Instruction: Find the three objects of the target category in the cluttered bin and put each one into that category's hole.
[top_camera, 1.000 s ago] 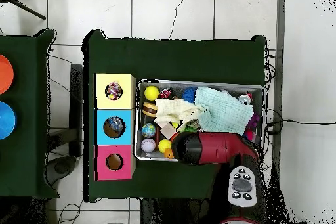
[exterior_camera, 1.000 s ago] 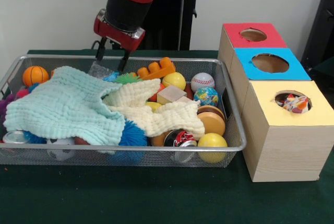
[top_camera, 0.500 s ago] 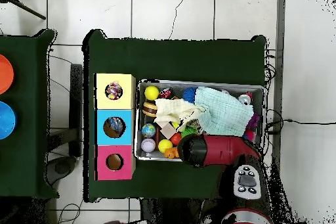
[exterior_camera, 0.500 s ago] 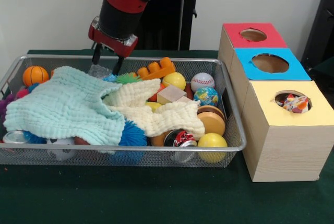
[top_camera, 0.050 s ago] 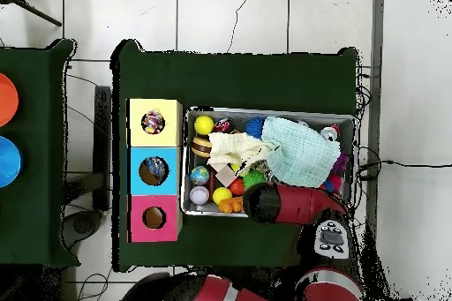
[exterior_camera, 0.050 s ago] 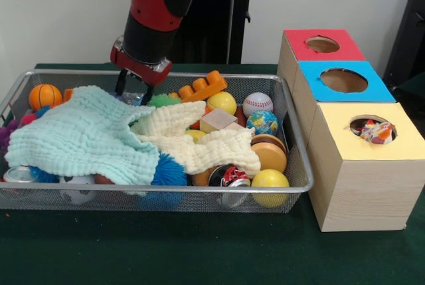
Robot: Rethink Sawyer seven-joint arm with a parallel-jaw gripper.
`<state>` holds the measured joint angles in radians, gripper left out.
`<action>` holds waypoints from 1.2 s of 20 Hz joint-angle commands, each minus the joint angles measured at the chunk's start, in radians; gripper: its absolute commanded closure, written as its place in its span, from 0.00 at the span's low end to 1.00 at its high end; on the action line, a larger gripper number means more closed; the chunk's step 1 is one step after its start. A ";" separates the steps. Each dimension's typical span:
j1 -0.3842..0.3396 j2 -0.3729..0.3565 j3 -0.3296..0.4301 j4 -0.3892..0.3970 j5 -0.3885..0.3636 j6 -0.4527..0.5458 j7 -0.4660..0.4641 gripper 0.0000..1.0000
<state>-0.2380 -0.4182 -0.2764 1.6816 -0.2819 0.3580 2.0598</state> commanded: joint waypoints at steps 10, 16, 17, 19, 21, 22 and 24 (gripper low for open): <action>-0.024 0.101 0.081 0.010 0.147 -0.009 0.159 0.00; 0.023 0.065 0.045 0.011 0.237 0.253 0.187 0.00; 0.036 0.059 0.032 0.008 0.248 0.280 0.198 0.00; 0.061 0.043 0.005 0.003 0.266 0.333 0.209 0.00; 0.076 0.028 -0.014 -0.008 0.272 0.365 0.197 0.00; 0.078 0.028 -0.015 -0.011 0.273 0.371 0.193 0.00; 0.083 0.030 -0.019 -0.018 0.276 0.385 0.184 0.00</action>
<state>-0.1759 -0.4023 -0.3141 1.6804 -0.0673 0.5528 2.0600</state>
